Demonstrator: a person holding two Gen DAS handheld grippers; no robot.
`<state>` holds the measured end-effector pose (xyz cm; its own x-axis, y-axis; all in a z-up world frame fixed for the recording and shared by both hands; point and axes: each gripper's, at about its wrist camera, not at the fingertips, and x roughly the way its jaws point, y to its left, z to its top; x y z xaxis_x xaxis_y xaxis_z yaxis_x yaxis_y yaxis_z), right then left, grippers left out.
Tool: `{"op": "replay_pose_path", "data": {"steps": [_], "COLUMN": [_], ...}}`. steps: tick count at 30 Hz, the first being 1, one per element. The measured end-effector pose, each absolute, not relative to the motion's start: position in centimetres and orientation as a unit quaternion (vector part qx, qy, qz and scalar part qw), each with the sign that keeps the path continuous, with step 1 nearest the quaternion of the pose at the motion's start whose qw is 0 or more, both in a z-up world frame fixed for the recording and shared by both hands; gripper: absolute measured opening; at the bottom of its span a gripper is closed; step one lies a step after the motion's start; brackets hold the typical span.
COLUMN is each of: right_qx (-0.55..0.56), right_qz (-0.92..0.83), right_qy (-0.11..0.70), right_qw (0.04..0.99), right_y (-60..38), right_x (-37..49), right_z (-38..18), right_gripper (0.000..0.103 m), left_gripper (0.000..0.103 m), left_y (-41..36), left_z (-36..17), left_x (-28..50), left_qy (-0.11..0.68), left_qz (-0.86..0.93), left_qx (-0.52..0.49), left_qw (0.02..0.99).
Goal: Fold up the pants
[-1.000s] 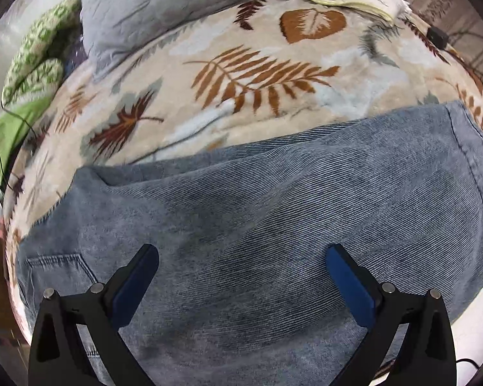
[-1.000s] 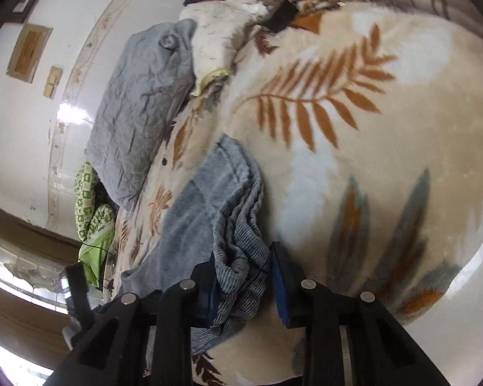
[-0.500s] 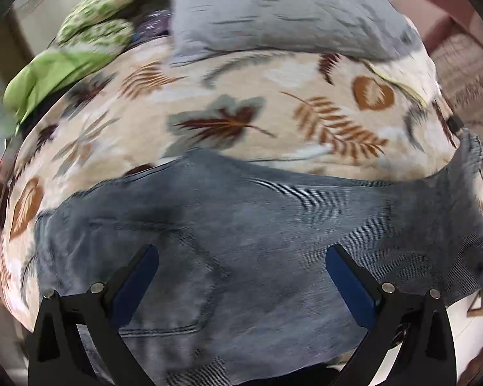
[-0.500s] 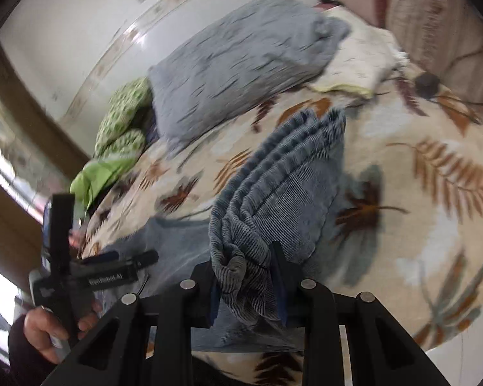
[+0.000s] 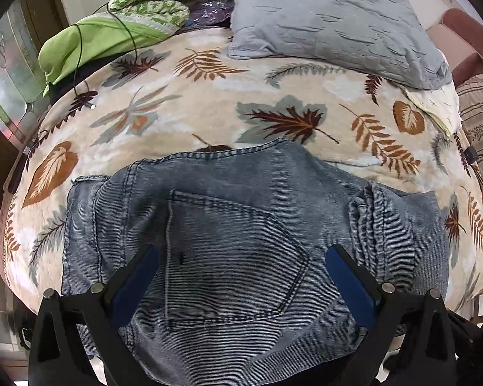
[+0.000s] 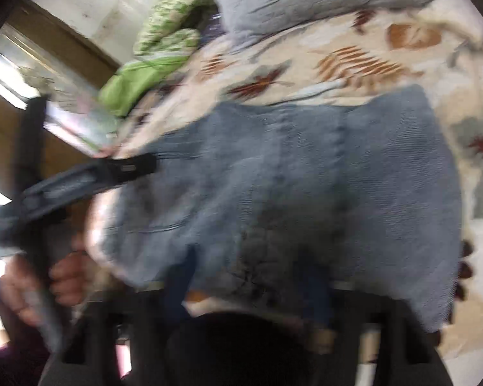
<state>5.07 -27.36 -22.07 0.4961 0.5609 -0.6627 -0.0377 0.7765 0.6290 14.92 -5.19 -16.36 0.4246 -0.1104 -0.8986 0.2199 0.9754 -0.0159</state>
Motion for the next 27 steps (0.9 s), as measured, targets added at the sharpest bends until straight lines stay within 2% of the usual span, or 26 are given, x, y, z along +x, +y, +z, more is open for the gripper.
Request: {"op": "replay_pose_path", "data": {"steps": [3, 9, 13, 16, 20, 27], "right_qx": [0.253, 0.272, 0.266, 0.224, 0.208, 0.179], "right_qz": [0.189, 0.075, 0.042, 0.025, 0.017, 0.025], "right_qy": [0.452, 0.42, 0.446, 0.481, 0.47, 0.411], "right_qw": [0.834, 0.863, 0.853, 0.847, 0.857, 0.893], "right_y": [-28.0, -34.0, -35.4, -34.5, -35.1, -34.1], "right_x": [3.6, 1.1, 1.3, 1.3, 1.5, 5.7], "right_z": [-20.9, -21.3, -23.5, -25.0, -23.8, -19.2], "right_gripper": [0.079, 0.076, 0.052, 0.045, 0.046, 0.046], "left_gripper": [0.103, 0.103, 0.103, 0.103, 0.103, 0.103], "left_y": [-6.7, -12.4, -16.0, -16.2, -14.6, -9.5], "left_z": [-16.1, -16.6, -19.3, -22.0, -21.4, -18.9], "left_x": [14.7, 12.9, 11.7, 11.6, 12.5, 12.4], "left_qy": [0.52, 0.496, 0.484, 0.51, 0.534, 0.513], "left_qz": [-0.11, -0.15, -0.152, -0.153, -0.161, -0.139], "left_qx": [0.063, 0.126, 0.212, 0.24, 0.197, 0.168], "left_qw": [0.844, 0.846, 0.835, 0.812, 0.807, 0.831]}}
